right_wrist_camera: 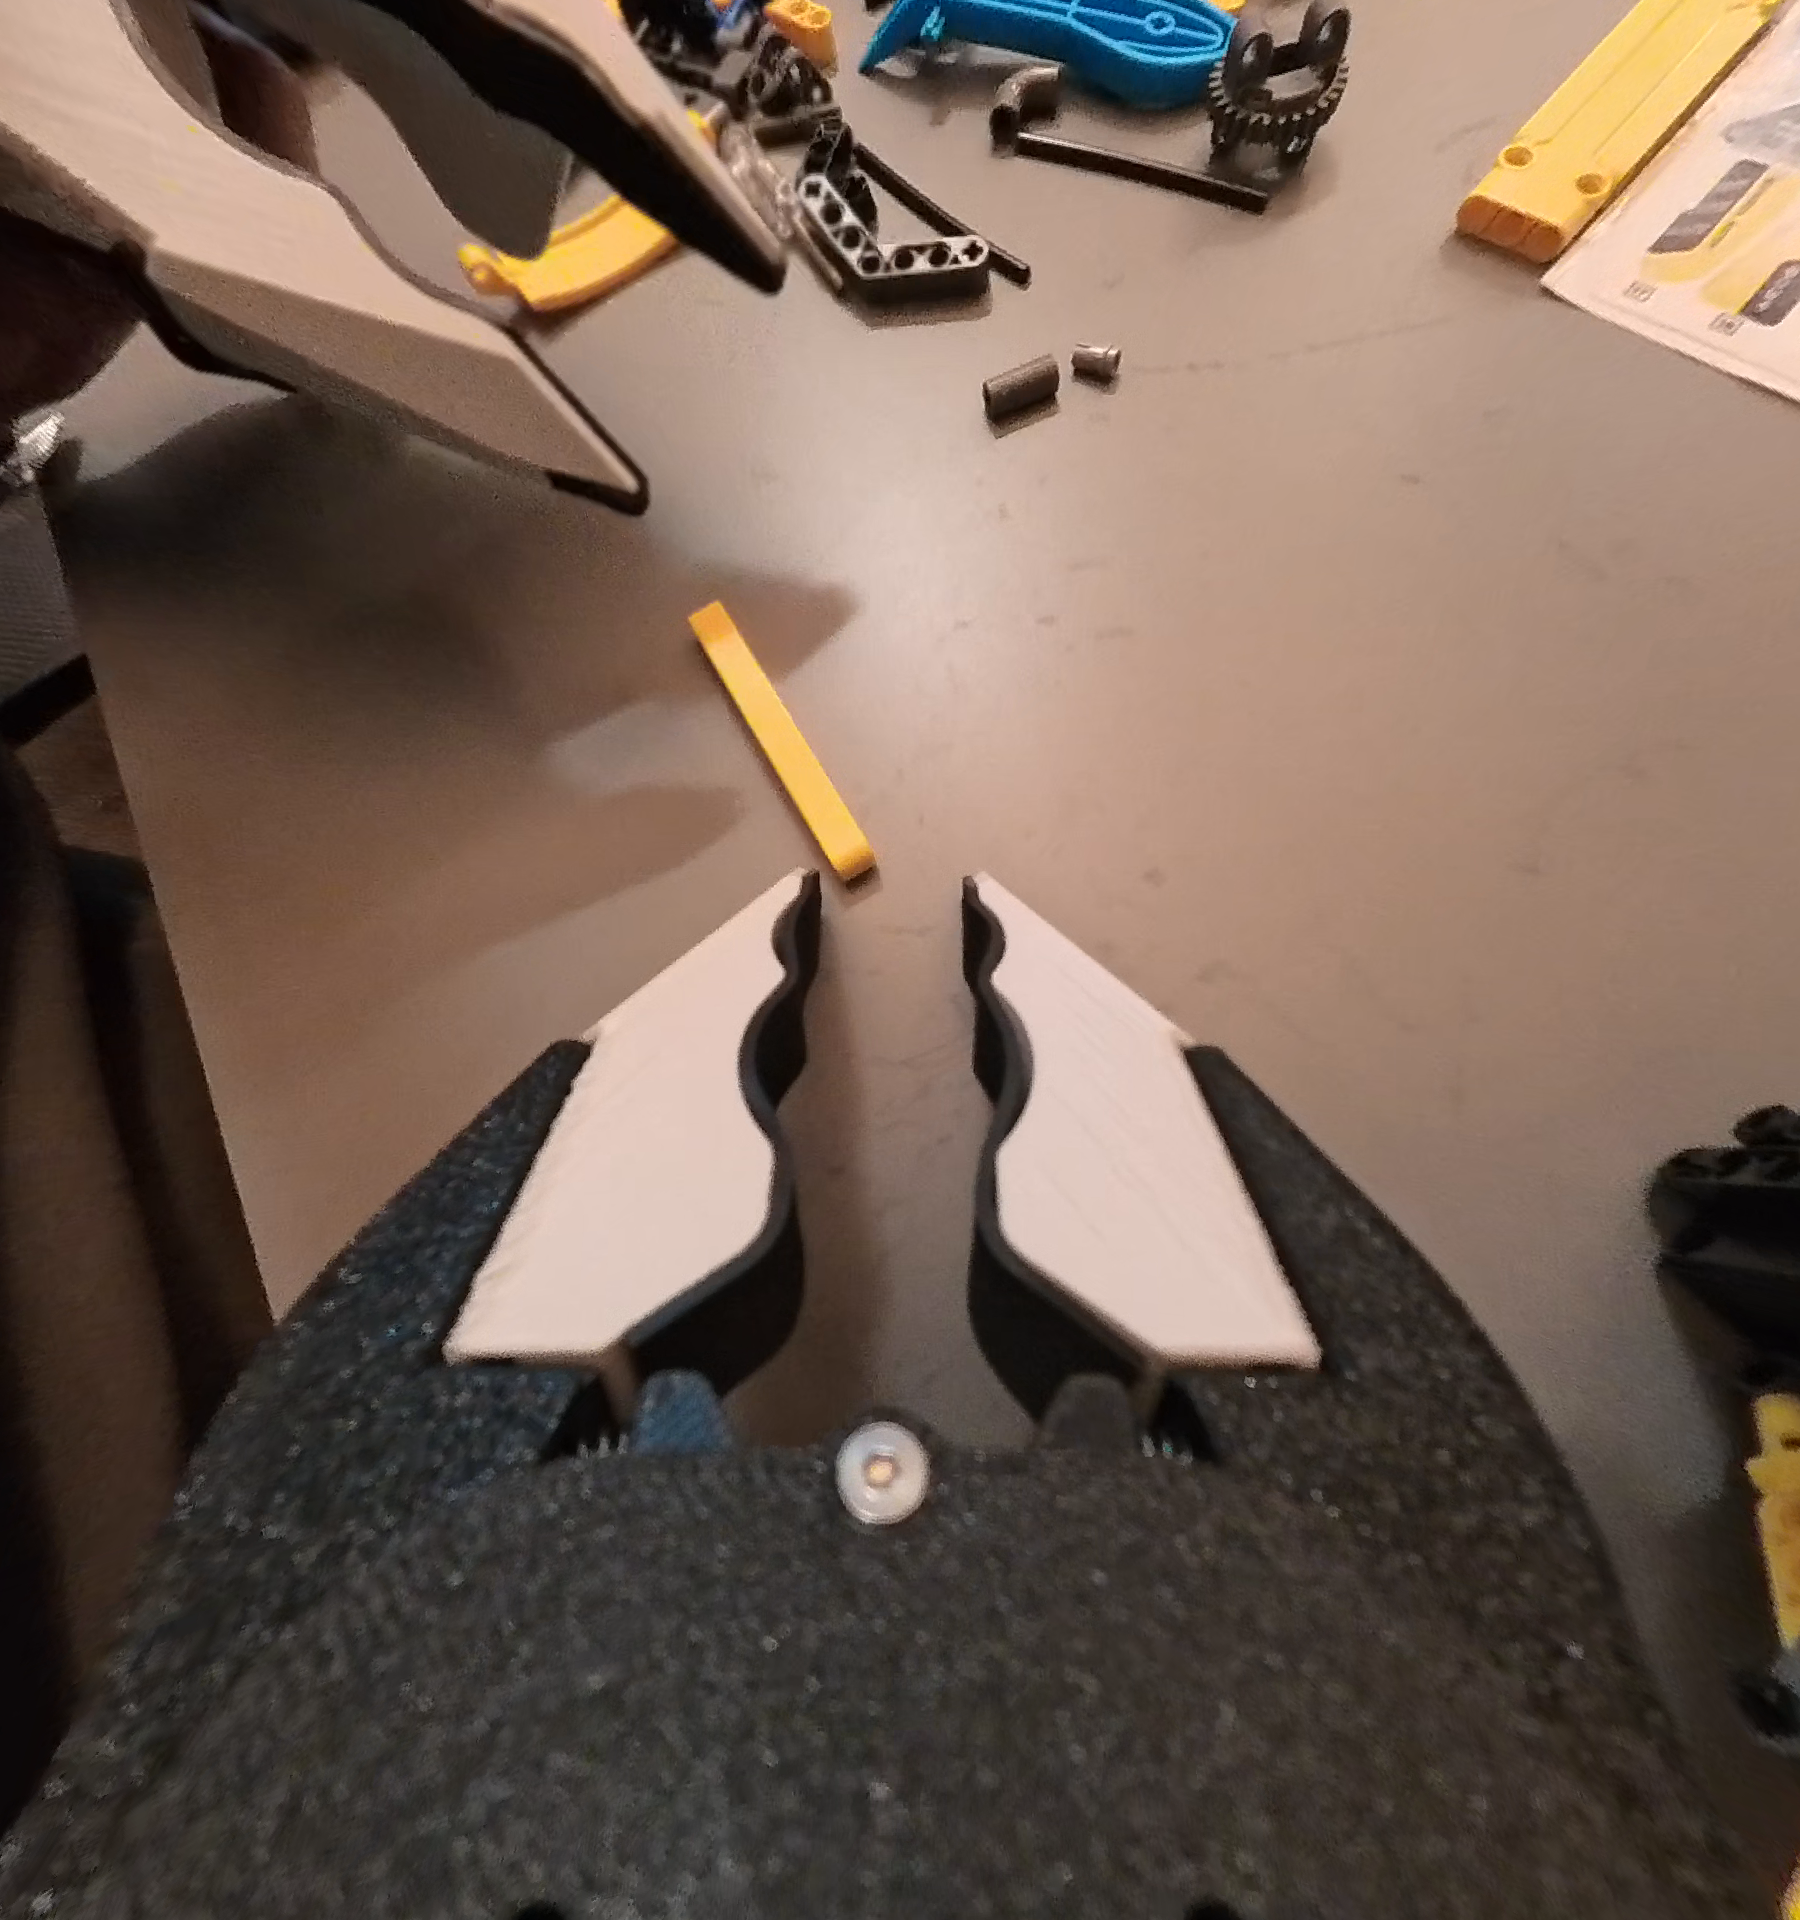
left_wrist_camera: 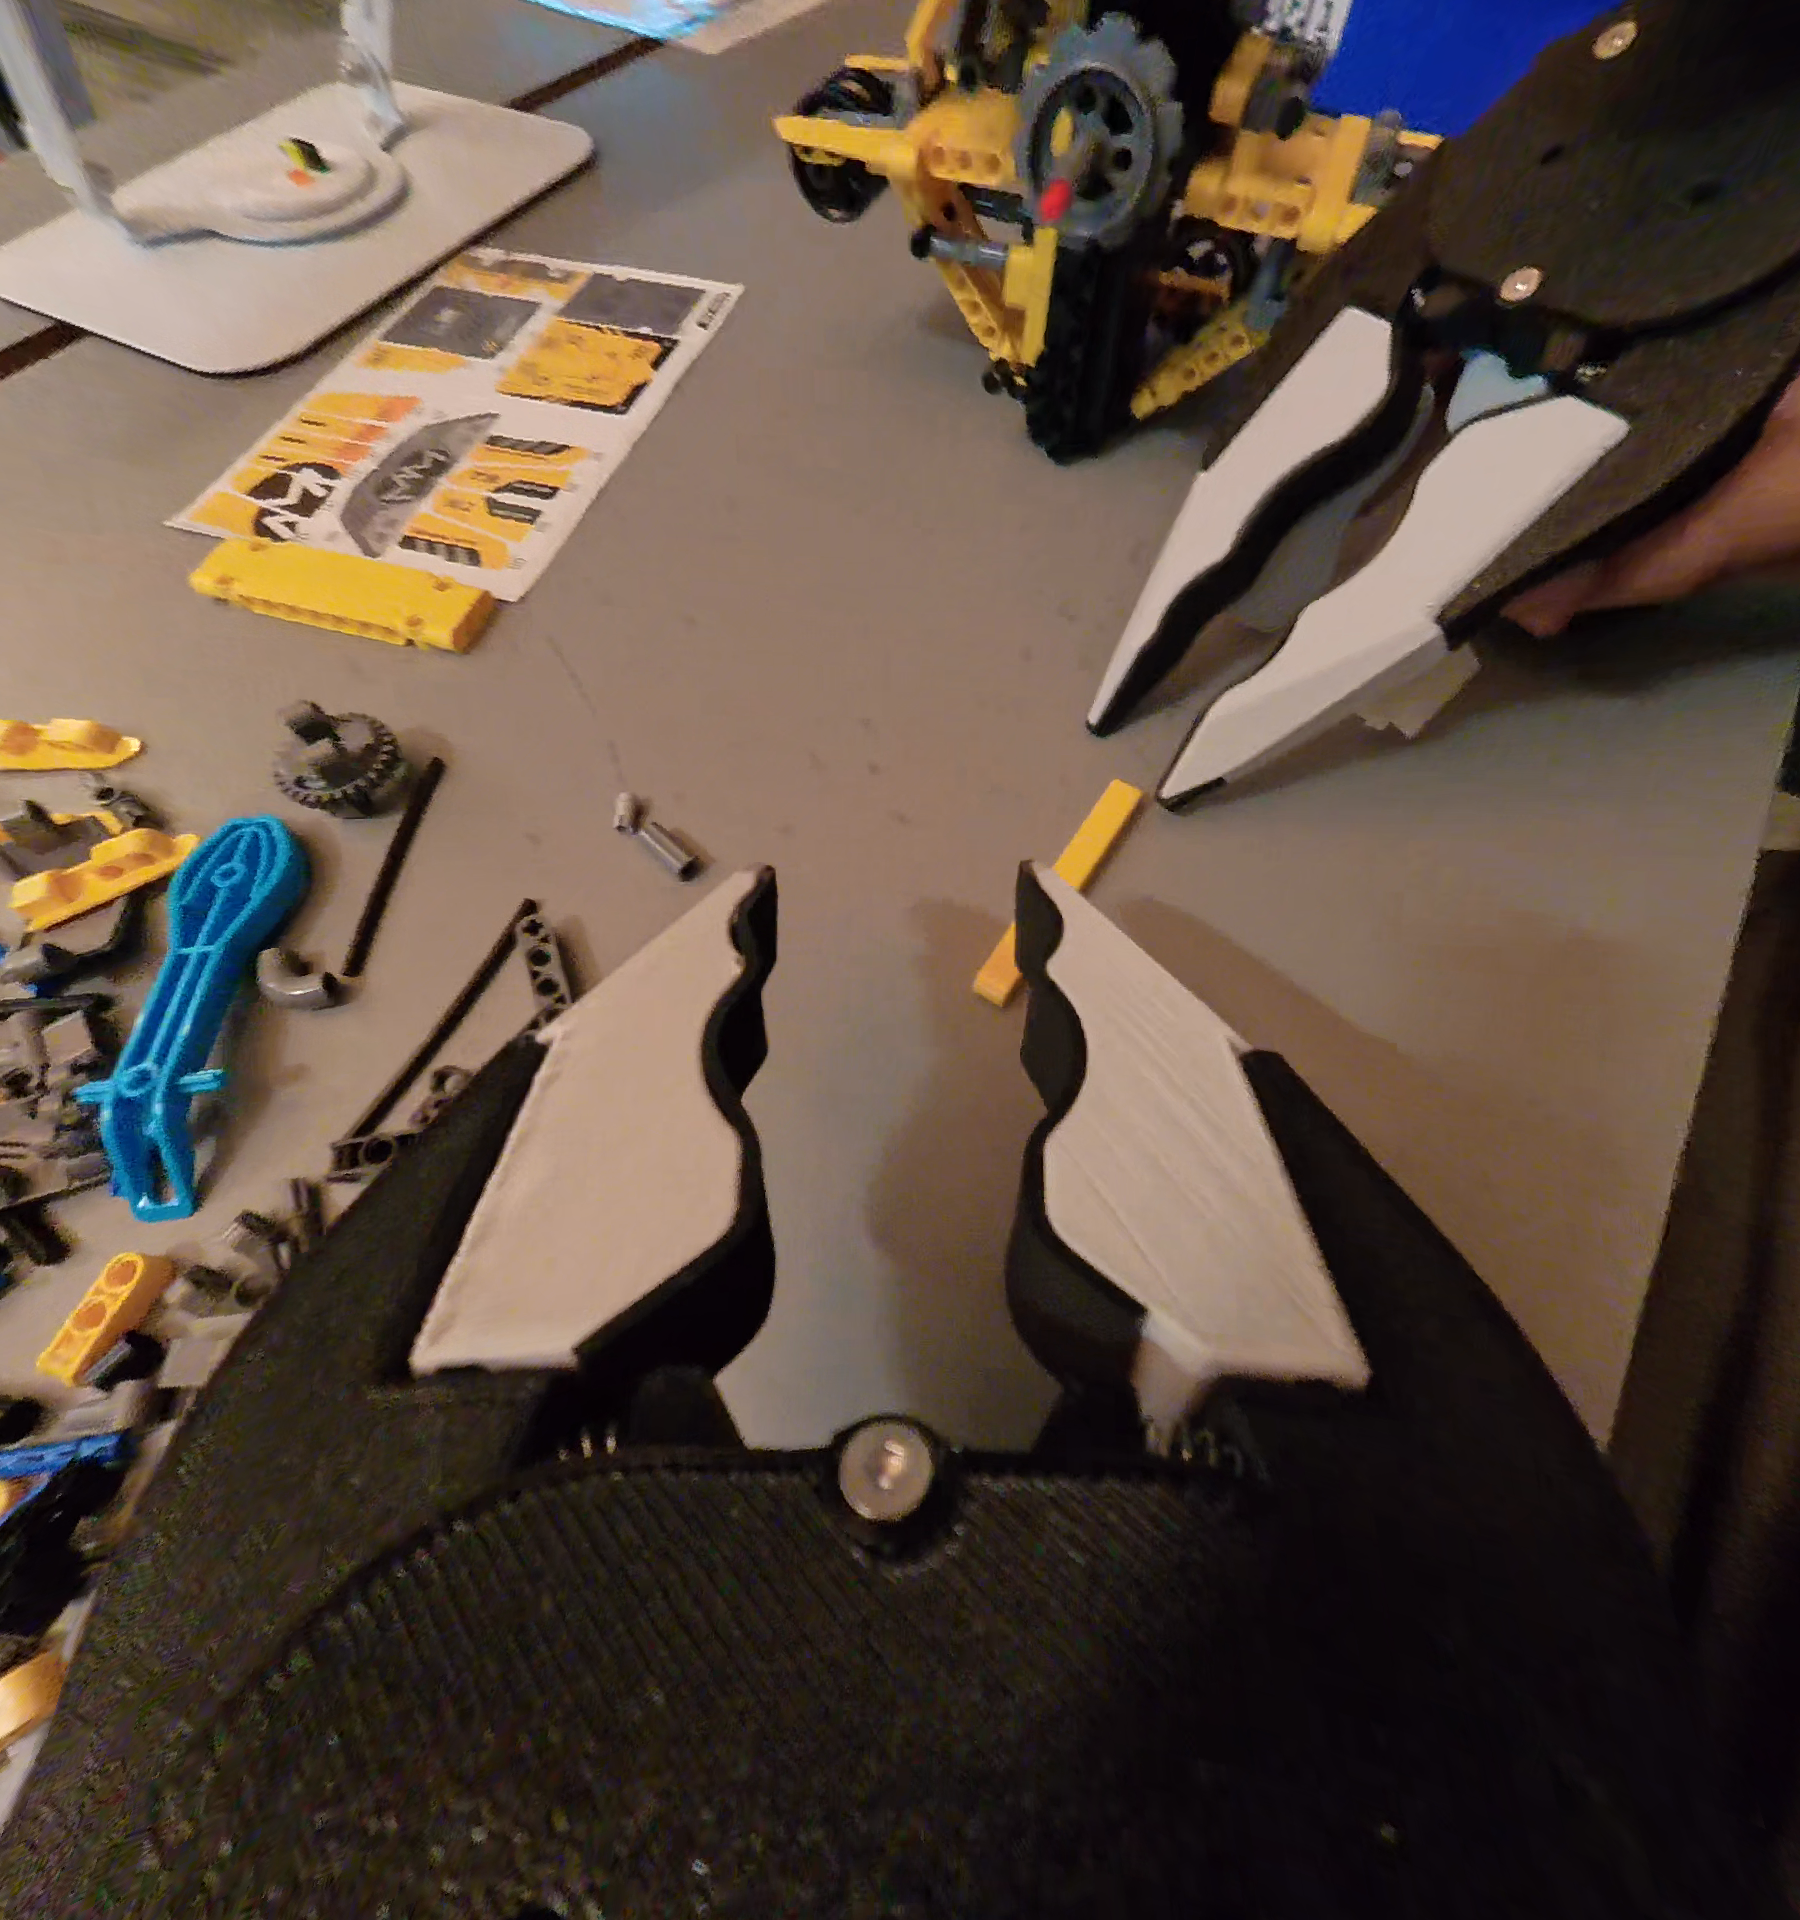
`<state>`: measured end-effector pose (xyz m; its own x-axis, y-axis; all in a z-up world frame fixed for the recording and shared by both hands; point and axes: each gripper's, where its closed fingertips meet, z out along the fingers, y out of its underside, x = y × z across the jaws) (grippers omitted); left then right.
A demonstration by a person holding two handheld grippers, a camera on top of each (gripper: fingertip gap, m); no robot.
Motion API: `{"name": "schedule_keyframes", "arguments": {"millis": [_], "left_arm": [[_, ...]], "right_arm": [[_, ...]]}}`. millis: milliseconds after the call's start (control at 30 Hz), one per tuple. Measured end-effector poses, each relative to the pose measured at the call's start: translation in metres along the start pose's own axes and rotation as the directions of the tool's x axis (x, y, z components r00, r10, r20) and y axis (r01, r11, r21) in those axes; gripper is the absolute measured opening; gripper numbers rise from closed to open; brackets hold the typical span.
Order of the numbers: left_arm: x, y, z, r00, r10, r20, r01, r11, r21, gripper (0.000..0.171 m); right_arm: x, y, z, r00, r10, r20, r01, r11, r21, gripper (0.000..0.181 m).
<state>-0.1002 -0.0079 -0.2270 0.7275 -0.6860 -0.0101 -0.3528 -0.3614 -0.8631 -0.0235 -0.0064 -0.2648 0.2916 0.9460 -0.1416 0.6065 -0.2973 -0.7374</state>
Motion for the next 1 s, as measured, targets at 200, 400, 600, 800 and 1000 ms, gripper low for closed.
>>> {"name": "schedule_keyframes", "arguments": {"millis": [200,400,600,800,1000], "left_arm": [[-0.0069,-0.0025,0.0034,0.998,-0.010,0.057,0.008,0.999,0.033,0.048],[-0.0064,-0.0044,0.0031,0.999,-0.053,0.009,0.053,0.998,0.046,0.052],[-0.0057,-0.0016,0.0059,0.999,-0.053,0.005,0.053,0.998,0.022,0.053],[-0.0033,0.0010,0.0086,0.999,-0.044,-0.005,0.044,0.999,-0.001,0.054],[-0.0037,-0.0018,0.0062,0.997,-0.069,-0.026,0.070,0.997,0.021,0.055]], "right_arm": [[0.0008,0.0002,0.0002,1.000,-0.014,-0.019,0.013,1.000,-0.003,0.025],[0.0017,0.0013,0.0013,0.993,-0.083,-0.085,0.082,0.996,-0.018,0.023],[0.0019,0.0013,0.0015,0.993,-0.085,-0.087,0.084,0.996,-0.018,0.023],[0.0027,0.0011,0.0014,0.993,-0.078,-0.086,0.077,0.997,-0.017,0.022],[0.0031,0.0014,0.0016,0.990,-0.093,-0.102,0.091,0.996,-0.021,0.021]]}}
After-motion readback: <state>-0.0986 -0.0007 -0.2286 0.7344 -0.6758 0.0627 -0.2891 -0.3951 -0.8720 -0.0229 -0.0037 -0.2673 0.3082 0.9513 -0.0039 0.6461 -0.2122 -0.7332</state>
